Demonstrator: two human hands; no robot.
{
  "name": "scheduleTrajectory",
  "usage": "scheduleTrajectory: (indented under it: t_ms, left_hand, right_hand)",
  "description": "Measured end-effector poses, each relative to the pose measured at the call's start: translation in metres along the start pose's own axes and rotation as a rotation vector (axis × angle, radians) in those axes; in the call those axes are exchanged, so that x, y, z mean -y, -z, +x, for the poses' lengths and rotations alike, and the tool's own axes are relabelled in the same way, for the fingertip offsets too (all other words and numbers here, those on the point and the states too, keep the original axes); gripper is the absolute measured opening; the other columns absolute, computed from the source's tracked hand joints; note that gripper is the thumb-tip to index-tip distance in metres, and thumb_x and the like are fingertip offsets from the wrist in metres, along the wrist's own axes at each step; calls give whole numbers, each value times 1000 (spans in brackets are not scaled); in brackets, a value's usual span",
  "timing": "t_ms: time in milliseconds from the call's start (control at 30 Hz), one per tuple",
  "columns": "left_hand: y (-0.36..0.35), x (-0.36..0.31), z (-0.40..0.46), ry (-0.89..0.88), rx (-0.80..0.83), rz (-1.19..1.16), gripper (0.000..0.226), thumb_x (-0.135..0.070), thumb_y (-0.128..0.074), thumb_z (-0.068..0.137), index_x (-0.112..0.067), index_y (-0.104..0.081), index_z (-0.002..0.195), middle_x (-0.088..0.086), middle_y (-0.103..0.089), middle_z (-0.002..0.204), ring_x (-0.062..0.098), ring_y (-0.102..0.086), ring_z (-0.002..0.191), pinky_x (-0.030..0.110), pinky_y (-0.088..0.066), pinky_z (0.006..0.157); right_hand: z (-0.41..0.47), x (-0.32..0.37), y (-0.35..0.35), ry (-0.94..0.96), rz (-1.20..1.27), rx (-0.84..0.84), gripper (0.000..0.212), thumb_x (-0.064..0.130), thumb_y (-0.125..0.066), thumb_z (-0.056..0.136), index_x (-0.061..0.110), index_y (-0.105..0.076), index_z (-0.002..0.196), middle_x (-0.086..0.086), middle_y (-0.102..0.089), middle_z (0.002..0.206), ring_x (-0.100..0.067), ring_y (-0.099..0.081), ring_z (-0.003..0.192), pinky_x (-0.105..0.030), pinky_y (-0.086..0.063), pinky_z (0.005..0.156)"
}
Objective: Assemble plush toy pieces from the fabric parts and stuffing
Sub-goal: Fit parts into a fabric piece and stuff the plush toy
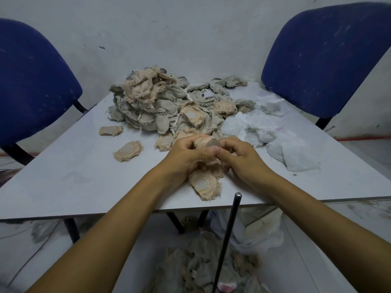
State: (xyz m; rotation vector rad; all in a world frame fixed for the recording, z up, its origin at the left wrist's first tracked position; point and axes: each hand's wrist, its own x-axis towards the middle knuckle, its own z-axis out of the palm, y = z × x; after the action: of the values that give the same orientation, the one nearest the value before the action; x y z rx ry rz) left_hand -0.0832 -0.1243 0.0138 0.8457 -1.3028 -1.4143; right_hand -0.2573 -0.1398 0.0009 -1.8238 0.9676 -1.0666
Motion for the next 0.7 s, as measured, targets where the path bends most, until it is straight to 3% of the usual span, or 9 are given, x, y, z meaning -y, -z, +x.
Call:
scheduleTrajectory:
  t_ms: [67, 200, 300, 367, 467, 533, 600, 700]
  left_hand:
    - [0, -2, -1, 15, 67, -48, 32, -5, -72, 76, 3, -61, 104, 13, -64, 86, 21, -64, 72, 23, -50, 57]
    - [3, -10, 1, 43, 117, -62, 29, -3, -74, 78, 6, -59, 102, 11, -66, 85, 21, -62, 75, 26, -49, 60]
    - [1, -9, 4, -16, -26, -68, 19, 0, -70, 74, -1, -56, 86, 7, -65, 77, 18, -63, 71, 27, -51, 61]
    - [-4, -6, 6, -107, -175, 35, 25, 12, -66, 79, -9, -54, 72, 2, -62, 70, 14, -60, 65, 24, -50, 56]
    - [-13, 1, 6, -377, -361, 570, 30, 8, -68, 77, -13, -49, 66, -6, -52, 67, 7, -48, 62, 24, -42, 56]
    - [-19, 5, 4, -515, -373, 798, 27, 4, -70, 74, -10, -48, 68, -3, -47, 72, 14, -45, 66, 32, -39, 57]
    - [-20, 6, 4, -542, -350, 767, 23, 7, -66, 75, -6, -48, 71, 1, -47, 76, 20, -45, 70, 37, -39, 59]
    - [-23, 8, 2, -521, -323, 705, 23, 12, -61, 76, -6, -47, 73, -2, -45, 78, 10, -42, 69, 23, -35, 60]
  right_hand:
    - [2, -2, 0, -25, 40, -12, 30, 30, -57, 96, 1, -66, 93, -22, -53, 96, -23, -54, 75, -41, -49, 64]
    - [5, -4, 4, -149, 333, 6, 27, 44, -61, 85, 19, -70, 82, -6, -59, 79, -14, -53, 68, -24, -44, 58]
    - [5, -7, 14, -130, 473, 148, 18, 37, -73, 85, 19, -73, 86, 2, -64, 82, -9, -59, 71, -19, -48, 60]
    - [5, -7, 19, -108, 512, 217, 20, 25, -78, 80, 12, -72, 94, -4, -65, 88, -14, -63, 79, -23, -52, 68]
    - [4, -9, 13, -107, 439, 65, 16, 17, -84, 77, 10, -71, 82, -7, -65, 79, -20, -64, 76, -35, -54, 75]
    - [3, -8, 8, -90, 368, -72, 9, 8, -78, 82, 7, -70, 79, -10, -65, 76, -20, -65, 73, -33, -58, 73]
    - [3, -7, 3, -70, 313, -153, 4, 3, -73, 86, 2, -70, 84, -16, -67, 80, -19, -67, 74, -30, -59, 70]
    - [1, -4, -1, -54, 235, -253, 8, 5, -70, 89, 4, -67, 81, -5, -66, 72, -11, -65, 70, -26, -58, 65]
